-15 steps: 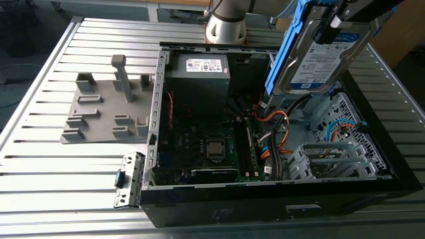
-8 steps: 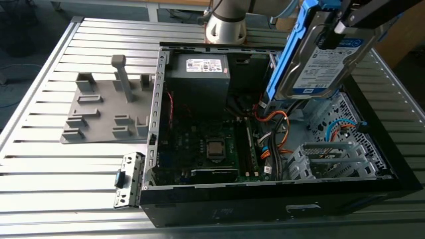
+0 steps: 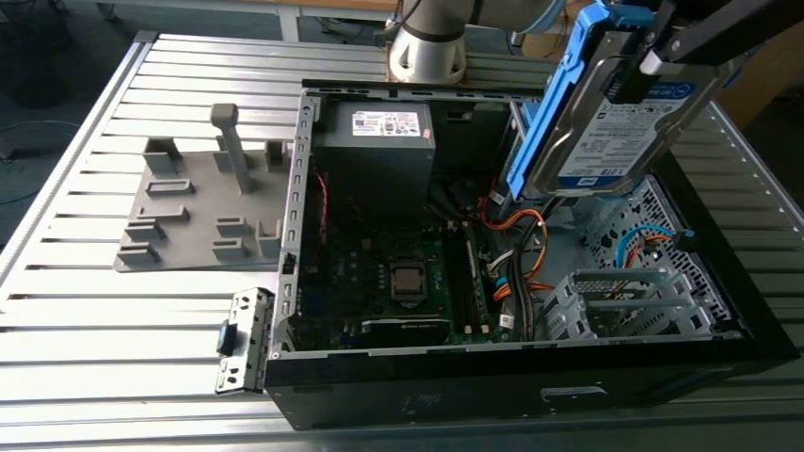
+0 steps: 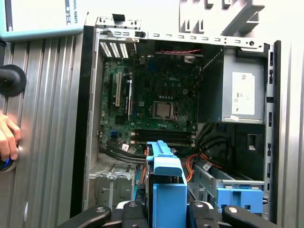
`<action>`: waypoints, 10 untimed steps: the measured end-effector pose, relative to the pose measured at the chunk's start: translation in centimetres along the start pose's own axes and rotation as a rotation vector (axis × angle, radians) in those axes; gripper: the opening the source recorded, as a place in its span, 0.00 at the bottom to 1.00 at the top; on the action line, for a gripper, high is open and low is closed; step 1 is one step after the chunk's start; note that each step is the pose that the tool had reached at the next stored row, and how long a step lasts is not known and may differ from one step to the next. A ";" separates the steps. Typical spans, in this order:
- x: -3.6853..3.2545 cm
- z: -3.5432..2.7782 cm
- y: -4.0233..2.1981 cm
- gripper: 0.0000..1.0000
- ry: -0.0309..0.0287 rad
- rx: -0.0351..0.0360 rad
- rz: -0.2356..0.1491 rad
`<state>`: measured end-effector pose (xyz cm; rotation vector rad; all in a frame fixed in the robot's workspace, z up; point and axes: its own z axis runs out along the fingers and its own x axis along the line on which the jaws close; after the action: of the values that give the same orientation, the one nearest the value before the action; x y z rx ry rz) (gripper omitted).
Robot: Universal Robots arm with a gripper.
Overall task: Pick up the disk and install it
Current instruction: 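Pick up the disk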
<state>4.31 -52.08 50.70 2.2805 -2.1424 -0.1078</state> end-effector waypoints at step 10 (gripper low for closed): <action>1.21 -0.03 0.02 0.36 0.0008 0.0000 0.000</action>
<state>4.37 -53.29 50.68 2.2801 -2.1421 -0.1069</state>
